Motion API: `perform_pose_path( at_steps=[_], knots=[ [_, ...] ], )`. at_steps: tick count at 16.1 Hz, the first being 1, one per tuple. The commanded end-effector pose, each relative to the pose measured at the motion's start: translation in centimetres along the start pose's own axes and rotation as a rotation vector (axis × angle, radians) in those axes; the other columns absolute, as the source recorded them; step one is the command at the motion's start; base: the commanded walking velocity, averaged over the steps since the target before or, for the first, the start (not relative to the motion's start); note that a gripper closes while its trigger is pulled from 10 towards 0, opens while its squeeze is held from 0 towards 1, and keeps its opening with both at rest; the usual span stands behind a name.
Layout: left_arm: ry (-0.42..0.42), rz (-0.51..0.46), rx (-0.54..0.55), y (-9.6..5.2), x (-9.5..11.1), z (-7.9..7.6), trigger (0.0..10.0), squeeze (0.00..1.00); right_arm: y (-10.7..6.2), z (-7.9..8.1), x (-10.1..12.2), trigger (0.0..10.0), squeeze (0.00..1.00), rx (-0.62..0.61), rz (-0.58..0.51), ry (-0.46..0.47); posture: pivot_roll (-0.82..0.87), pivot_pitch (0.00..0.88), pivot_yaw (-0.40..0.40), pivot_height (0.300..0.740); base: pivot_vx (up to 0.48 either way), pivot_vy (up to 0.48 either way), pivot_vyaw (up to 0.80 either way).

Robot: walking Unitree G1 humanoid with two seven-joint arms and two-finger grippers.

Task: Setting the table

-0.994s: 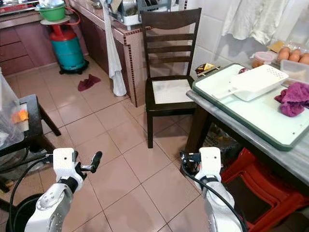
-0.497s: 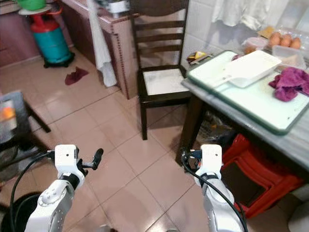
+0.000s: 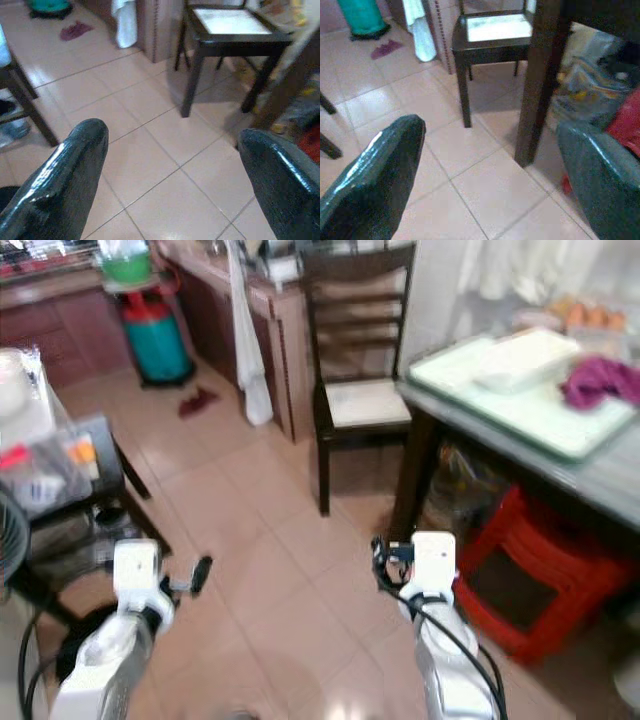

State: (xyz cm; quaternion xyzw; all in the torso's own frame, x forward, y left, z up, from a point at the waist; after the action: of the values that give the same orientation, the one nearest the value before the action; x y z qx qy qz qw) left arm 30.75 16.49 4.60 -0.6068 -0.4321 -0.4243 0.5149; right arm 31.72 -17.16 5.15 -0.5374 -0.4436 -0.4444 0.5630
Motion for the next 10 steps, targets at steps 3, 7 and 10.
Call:
perform_pose_path(
  at_steps=[3,7,10],
  knots=[
    [0.018,0.014,-0.004,-0.1,-0.1,0.4,10.0,0.0,0.0,-0.6,0.2,10.0,0.0,-0.021,0.009,0.012,-0.12,0.064,0.06,0.74,-0.37,0.0,0.0],
    [-0.008,-0.014,-0.089,-0.3,0.8,-0.2,10.0,0.0,-0.2,-0.9,0.9,10.0,0.0,-0.04,-0.032,0.02,-0.12,0.062,0.077,0.74,-0.064,0.0,0.0],
    [-0.02,-0.03,-0.104,-0.3,1.4,-0.3,10.0,0.0,-0.2,-0.9,0.9,10.0,0.0,-0.047,-0.029,0.022,-0.12,0.071,0.081,0.74,0.0,0.0,-0.14]
  ],
)
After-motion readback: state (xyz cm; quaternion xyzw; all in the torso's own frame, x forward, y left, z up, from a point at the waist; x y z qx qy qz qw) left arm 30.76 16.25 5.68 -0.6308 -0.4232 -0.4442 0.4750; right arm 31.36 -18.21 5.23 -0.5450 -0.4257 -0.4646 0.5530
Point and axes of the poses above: a point about 5 cm out from each wrist's last joint towards the gripper, its own y axis pointing out of the wrist towards the gripper, its own x axis along the axis of the wrist's last joint, z = x × y, the point moved 5 cm from there along y, pointing out of the wrist towards the gripper
